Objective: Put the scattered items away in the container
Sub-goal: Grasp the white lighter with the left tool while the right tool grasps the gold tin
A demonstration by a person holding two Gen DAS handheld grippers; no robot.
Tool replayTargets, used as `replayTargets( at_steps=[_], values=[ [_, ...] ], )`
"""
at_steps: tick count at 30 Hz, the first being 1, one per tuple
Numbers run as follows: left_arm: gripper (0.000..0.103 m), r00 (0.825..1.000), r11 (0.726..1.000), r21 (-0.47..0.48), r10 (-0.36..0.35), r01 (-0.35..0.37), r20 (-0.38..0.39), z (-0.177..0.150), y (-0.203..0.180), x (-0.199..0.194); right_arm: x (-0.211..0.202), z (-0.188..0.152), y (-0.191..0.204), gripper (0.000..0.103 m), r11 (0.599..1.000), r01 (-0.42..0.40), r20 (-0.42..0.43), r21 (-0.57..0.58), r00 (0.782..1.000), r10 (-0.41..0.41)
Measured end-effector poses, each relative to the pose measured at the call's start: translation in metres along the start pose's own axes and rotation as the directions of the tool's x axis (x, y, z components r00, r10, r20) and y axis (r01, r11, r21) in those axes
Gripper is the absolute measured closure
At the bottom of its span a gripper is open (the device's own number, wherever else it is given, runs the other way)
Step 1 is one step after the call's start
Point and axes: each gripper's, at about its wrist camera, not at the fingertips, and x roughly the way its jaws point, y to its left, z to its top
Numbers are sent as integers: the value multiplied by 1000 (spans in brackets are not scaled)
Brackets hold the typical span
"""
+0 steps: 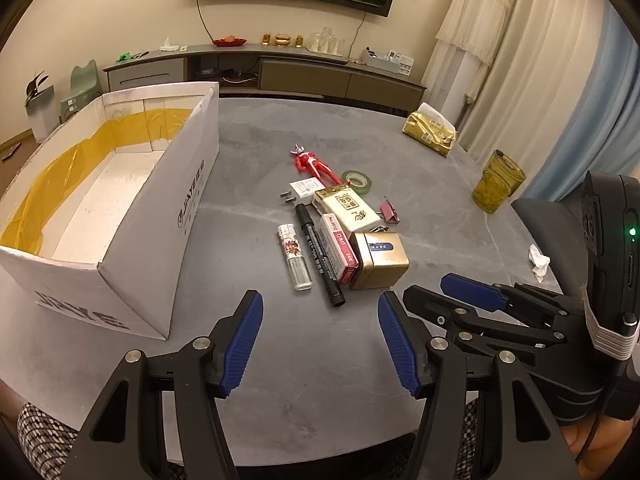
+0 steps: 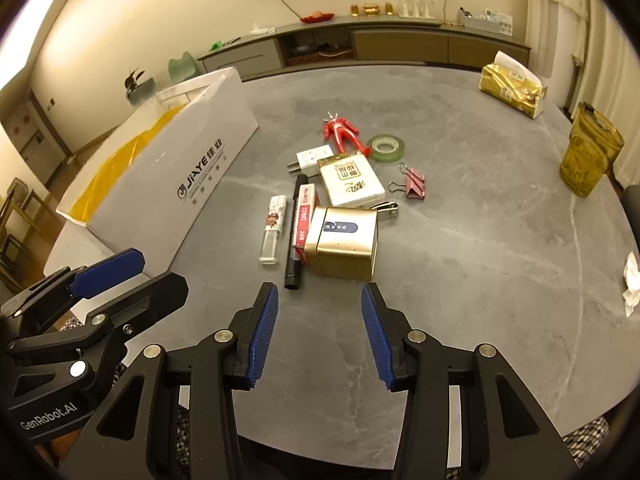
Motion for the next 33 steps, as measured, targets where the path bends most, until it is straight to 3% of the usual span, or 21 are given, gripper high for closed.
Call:
replayTargets(
  at_steps=[10, 18, 23, 28, 31, 33],
  values=[
    [38, 999, 1000, -2, 12, -12, -39, 5, 3, 21, 20, 2, -10, 56, 1000, -9, -23, 13, 1000, 10],
    [36, 998, 1000, 7, 0, 0, -68, 17, -1, 47, 40, 14, -36, 56, 993, -80, -18, 82, 997, 81],
    [36, 997, 1000, 21, 10, -8, -82, 26, -5, 69, 54, 20, -57, 54, 990, -44, -12, 136, 999, 46],
    [36, 992, 998, 12, 61, -61, -115, 29, 2, 95, 54, 25, -70, 54, 987, -24, -4, 156, 1000, 25],
    [36, 986, 995, -7, 93, -95, -141, 25, 11, 107, 51, 33, -55, 54, 993, -69, 19, 98, 998, 67],
    [36, 984, 995, -20, 90, -94, -152, 24, 16, 111, 56, 37, -43, 51, 998, -47, 20, 38, 999, 46]
  ],
)
